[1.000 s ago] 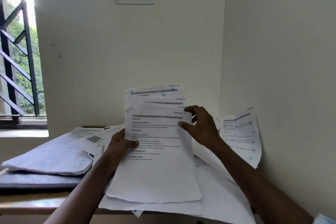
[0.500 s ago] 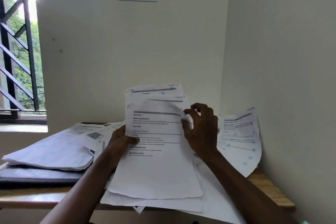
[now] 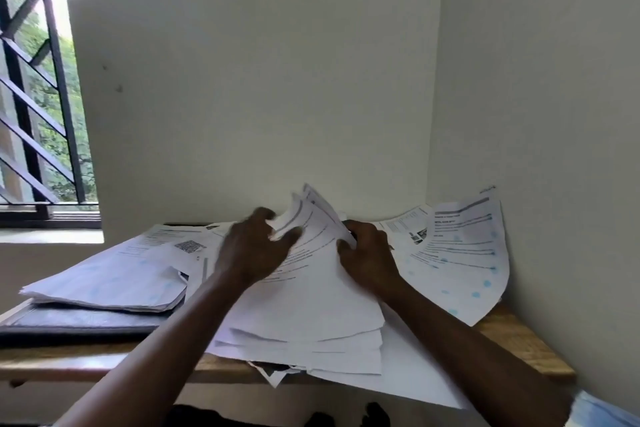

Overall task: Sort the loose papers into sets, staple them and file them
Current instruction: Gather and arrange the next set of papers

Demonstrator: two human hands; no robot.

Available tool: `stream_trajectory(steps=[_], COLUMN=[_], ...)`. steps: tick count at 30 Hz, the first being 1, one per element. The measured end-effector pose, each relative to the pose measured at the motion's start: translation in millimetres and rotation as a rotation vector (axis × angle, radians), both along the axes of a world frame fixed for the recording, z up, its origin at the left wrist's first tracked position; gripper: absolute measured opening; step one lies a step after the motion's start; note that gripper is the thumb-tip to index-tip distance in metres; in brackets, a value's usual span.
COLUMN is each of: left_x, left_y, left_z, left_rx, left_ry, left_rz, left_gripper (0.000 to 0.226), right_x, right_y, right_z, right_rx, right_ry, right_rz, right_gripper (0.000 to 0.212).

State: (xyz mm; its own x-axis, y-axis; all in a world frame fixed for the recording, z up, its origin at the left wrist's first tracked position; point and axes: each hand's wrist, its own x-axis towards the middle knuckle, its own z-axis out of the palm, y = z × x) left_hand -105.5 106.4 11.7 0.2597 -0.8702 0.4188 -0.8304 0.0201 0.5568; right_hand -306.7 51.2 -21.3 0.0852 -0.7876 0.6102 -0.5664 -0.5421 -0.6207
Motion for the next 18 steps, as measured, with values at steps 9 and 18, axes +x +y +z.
stream_trajectory(steps=[9,18], left_x=[-25.7,-27.6], left_y=[-53.2,-57.0], left_z=[-54.0,-60.1], left_rx=[0.057,0.033], left_ry=[0.663,0.586], left_rz=[-0.079,-0.076], left_gripper=[0.051,0.029], right_x=[-26.5,-136.4], right_y=[41.7,88.8], right_z=[28.1,10.3], right_rx=[0.263,0.166], right_ry=[-0.004,0.369], right_rz=[0.198,-0.871], right_gripper=[0.022,0.055])
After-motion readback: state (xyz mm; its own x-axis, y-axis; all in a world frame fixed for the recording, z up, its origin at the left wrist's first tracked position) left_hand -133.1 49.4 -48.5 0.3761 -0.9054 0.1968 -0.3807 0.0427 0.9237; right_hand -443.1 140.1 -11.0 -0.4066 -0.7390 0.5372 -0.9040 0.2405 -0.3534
